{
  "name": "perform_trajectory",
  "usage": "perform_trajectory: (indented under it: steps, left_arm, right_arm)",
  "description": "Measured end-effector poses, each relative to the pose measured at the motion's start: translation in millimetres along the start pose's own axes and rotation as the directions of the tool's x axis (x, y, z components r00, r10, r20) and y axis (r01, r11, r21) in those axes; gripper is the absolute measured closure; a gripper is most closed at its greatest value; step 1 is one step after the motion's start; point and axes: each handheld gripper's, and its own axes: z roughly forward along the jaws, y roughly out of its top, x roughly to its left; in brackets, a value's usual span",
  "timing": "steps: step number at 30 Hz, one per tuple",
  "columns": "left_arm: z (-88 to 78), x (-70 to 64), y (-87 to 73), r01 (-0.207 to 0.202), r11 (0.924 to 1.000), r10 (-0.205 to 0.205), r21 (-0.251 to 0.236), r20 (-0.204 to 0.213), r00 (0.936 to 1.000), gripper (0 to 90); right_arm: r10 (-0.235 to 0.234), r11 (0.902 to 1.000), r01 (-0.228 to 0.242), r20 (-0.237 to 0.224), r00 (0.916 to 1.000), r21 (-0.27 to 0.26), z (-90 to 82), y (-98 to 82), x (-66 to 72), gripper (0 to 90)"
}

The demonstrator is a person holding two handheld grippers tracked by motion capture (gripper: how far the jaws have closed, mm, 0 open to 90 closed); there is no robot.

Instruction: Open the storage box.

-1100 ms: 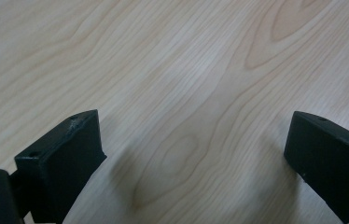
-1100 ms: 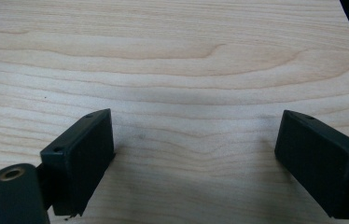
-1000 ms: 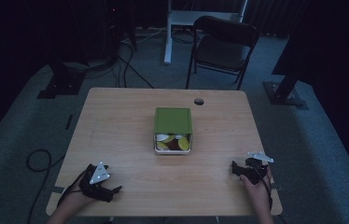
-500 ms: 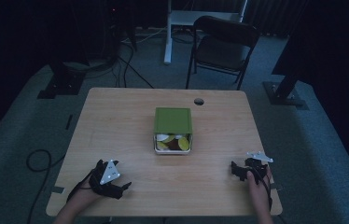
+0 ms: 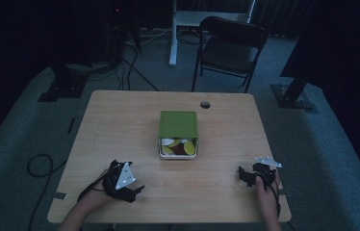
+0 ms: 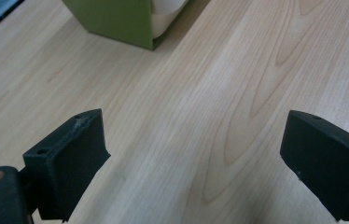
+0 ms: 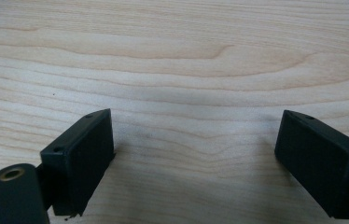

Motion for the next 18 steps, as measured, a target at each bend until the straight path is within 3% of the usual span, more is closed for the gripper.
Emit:
perform_trajectory:
  steps: [10, 14, 18]
  left_arm:
    - [9.2, -7.9, 17.1, -0.077, 0.9969, 0.077, -0.017, -0.009, 0.997, 10.4]
    - [11.5, -8.9, 22.9, -0.094, 0.9952, 0.094, -0.028, 0.016, 0.9954, 13.5]
    - [14.1, -11.3, 28.9, -0.119, 0.9919, 0.12, -0.044, 0.014, 0.9927, 13.6]
  right_arm:
    - [0.0, 1.0, 0.0, 0.0, 1.0, 0.0, 0.0, 0.0, 0.0, 11.1]
    - [0.0, 1.0, 0.0, 0.0, 1.0, 0.0, 0.0, 0.0, 0.0, 11.1]
    - [0.0, 1.0, 0.0, 0.0, 1.0, 0.0, 0.0, 0.0, 0.0, 11.1]
